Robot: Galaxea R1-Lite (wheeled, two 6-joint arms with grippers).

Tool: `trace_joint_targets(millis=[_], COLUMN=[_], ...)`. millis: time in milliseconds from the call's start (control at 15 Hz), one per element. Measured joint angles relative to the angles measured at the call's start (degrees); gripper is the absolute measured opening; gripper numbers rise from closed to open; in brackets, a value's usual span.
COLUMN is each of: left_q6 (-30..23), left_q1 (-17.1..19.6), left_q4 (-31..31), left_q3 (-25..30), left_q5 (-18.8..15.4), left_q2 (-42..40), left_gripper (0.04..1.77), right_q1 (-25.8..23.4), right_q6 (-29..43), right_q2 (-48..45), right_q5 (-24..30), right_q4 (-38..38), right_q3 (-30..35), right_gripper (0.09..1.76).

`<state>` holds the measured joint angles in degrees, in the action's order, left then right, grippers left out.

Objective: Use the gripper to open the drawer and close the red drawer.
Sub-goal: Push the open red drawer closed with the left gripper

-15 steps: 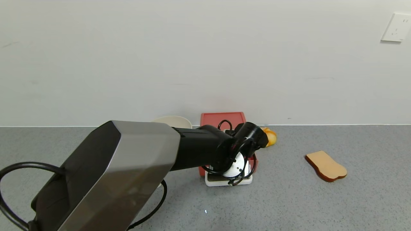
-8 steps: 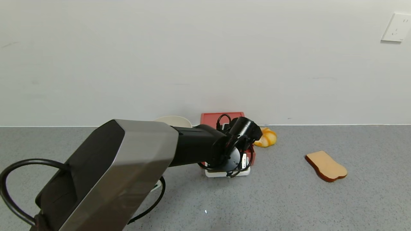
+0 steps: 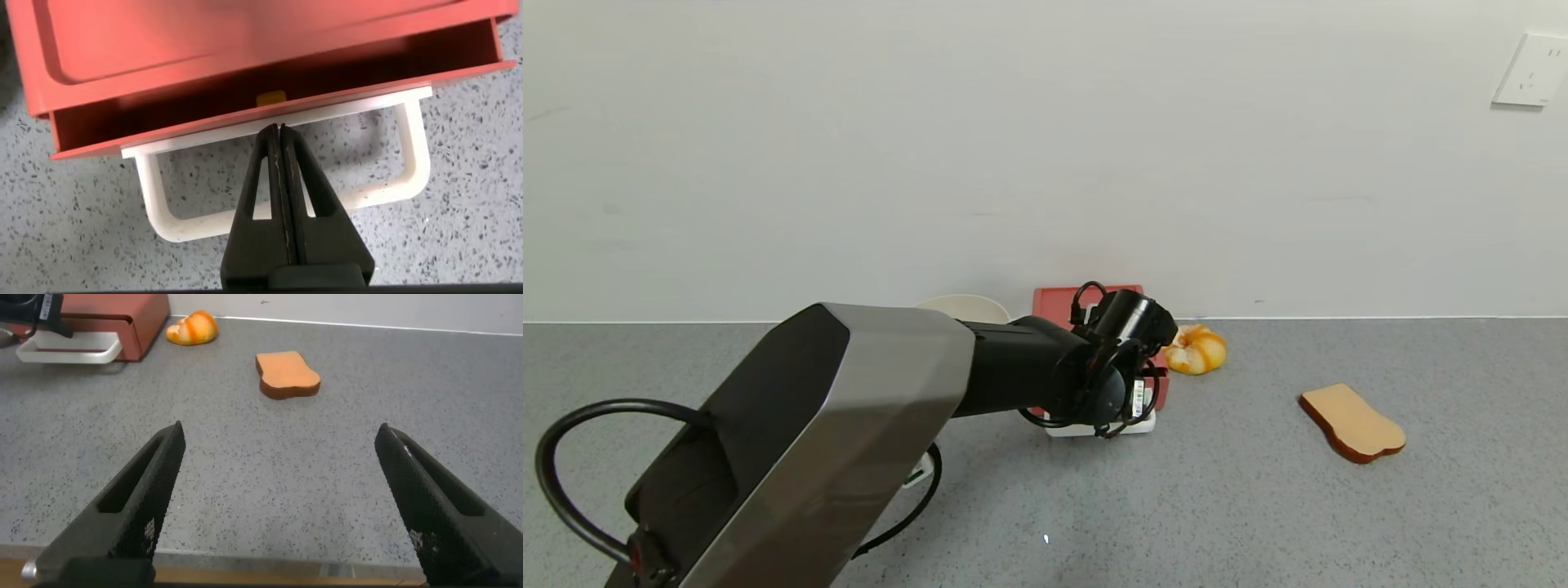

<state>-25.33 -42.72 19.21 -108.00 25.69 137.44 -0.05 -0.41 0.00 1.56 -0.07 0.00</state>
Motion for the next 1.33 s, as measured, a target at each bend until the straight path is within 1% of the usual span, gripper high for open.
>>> trace_joint_targets(millis=[667, 867, 933, 1200, 1333], left_q6=[1.66, 3.06, 3.15, 2.85, 2.71], left_q1=[1.51, 1.87, 1.97, 1.88, 1.62], left_q4=[-0.06, -2.6, -2.55, -1.85, 1.54], left_q3=[-2.45, -2.73, -2.72, -2.3, -2.04], left_q5=[-0.39, -0.52, -0.55, -0.52, -0.69], left_q2=[1.48, 1.76, 1.78, 1.57, 0.96], left_gripper=[0.11, 0.11, 0.11, 0.11, 0.11], right_q1=[-0.02, 0.02, 0.0, -0.02, 0.0], right_q6=[0.0, 0.01, 0.0, 0.0, 0.0], right_q2=[0.0, 0.0, 0.0, 0.0, 0.0], right_q5=[-0.02, 0.0, -0.02, -0.02, 0.0], right_q4=[0.0, 0.0, 0.02, 0.0, 0.0], right_q3=[0.0, 0.0, 0.0, 0.0, 0.0], right_gripper=[1.71, 1.71, 1.71, 1.71, 1.71])
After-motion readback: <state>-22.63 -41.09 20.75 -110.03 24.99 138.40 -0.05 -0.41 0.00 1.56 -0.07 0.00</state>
